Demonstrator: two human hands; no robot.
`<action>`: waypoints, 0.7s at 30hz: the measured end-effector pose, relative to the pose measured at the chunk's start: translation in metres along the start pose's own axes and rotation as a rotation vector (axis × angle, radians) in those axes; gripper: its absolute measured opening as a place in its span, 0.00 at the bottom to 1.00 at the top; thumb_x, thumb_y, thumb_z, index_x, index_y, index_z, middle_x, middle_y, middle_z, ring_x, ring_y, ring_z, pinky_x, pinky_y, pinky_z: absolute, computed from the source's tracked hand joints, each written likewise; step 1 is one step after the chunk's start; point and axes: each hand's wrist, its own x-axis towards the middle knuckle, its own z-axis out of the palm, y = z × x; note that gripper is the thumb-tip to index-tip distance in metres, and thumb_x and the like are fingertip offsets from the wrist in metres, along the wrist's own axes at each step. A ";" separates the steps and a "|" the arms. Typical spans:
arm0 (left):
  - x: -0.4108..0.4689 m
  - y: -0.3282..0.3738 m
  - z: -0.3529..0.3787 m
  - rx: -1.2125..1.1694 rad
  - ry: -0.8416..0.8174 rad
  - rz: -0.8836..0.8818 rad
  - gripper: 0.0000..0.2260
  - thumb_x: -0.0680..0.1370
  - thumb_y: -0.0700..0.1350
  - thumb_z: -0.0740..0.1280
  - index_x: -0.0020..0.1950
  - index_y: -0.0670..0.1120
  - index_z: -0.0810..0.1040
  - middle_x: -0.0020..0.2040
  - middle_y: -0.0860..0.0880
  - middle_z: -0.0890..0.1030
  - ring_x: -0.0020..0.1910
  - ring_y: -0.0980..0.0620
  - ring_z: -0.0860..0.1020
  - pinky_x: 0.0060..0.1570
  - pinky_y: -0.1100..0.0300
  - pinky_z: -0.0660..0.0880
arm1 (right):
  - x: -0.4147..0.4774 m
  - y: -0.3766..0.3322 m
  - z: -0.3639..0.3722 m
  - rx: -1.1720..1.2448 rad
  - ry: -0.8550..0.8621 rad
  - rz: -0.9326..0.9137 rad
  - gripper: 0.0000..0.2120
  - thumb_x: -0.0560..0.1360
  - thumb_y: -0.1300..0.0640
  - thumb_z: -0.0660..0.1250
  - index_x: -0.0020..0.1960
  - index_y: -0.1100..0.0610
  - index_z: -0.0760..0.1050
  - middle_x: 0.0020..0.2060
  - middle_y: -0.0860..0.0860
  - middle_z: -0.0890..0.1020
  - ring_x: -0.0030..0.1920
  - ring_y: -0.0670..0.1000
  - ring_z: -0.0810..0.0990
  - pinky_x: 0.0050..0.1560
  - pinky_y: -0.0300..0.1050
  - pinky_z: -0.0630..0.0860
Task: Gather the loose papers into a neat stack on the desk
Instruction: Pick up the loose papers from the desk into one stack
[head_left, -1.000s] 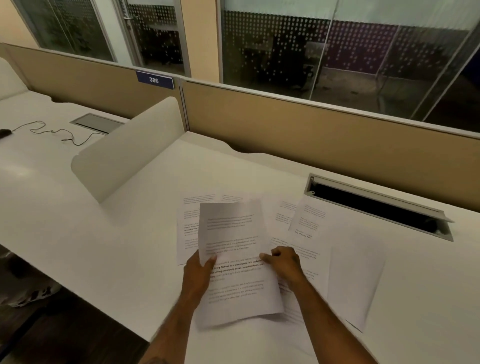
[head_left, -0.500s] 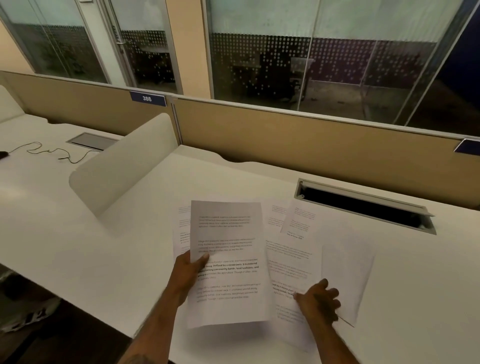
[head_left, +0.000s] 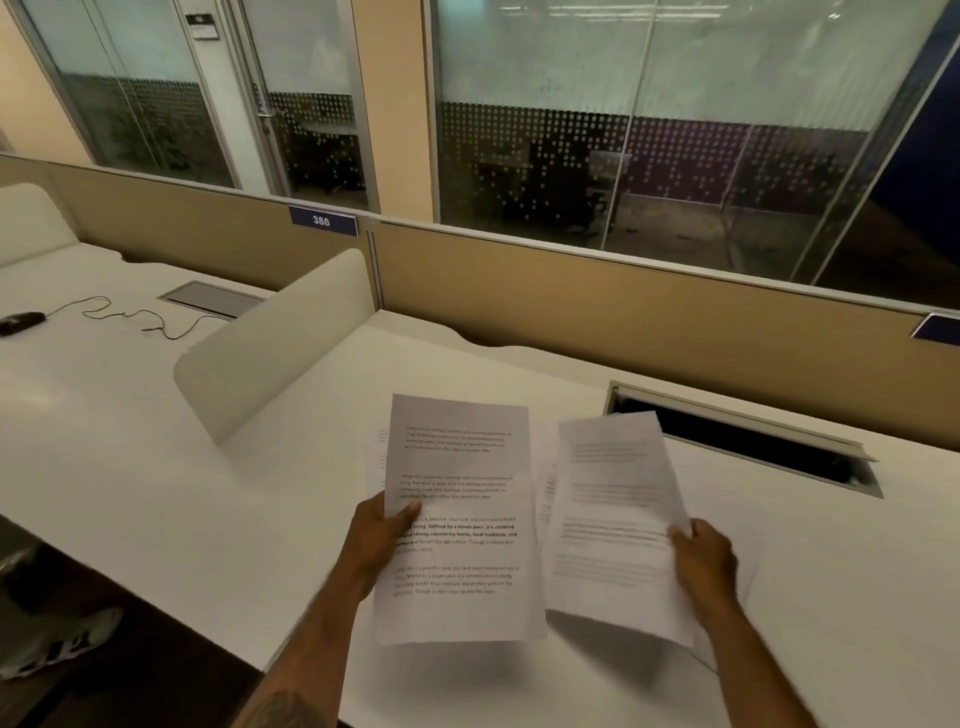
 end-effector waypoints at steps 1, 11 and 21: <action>0.001 0.001 -0.001 0.005 0.000 0.003 0.09 0.79 0.43 0.69 0.58 0.45 0.82 0.48 0.45 0.88 0.44 0.44 0.88 0.43 0.52 0.84 | 0.005 -0.008 -0.015 0.045 0.030 -0.026 0.11 0.79 0.60 0.64 0.56 0.66 0.79 0.50 0.64 0.83 0.48 0.61 0.79 0.50 0.51 0.75; 0.002 0.011 0.009 -0.029 -0.037 0.018 0.09 0.79 0.42 0.69 0.59 0.44 0.82 0.50 0.44 0.88 0.48 0.42 0.87 0.48 0.47 0.84 | -0.007 -0.046 -0.019 0.263 -0.297 -0.086 0.09 0.78 0.56 0.68 0.48 0.61 0.82 0.43 0.58 0.86 0.43 0.58 0.84 0.48 0.49 0.78; -0.010 0.027 0.029 -0.123 -0.115 0.013 0.22 0.80 0.59 0.58 0.58 0.44 0.81 0.47 0.42 0.88 0.44 0.43 0.87 0.42 0.51 0.84 | -0.065 -0.047 0.066 0.416 -0.407 -0.012 0.04 0.77 0.57 0.69 0.51 0.56 0.79 0.48 0.53 0.86 0.49 0.55 0.85 0.46 0.48 0.82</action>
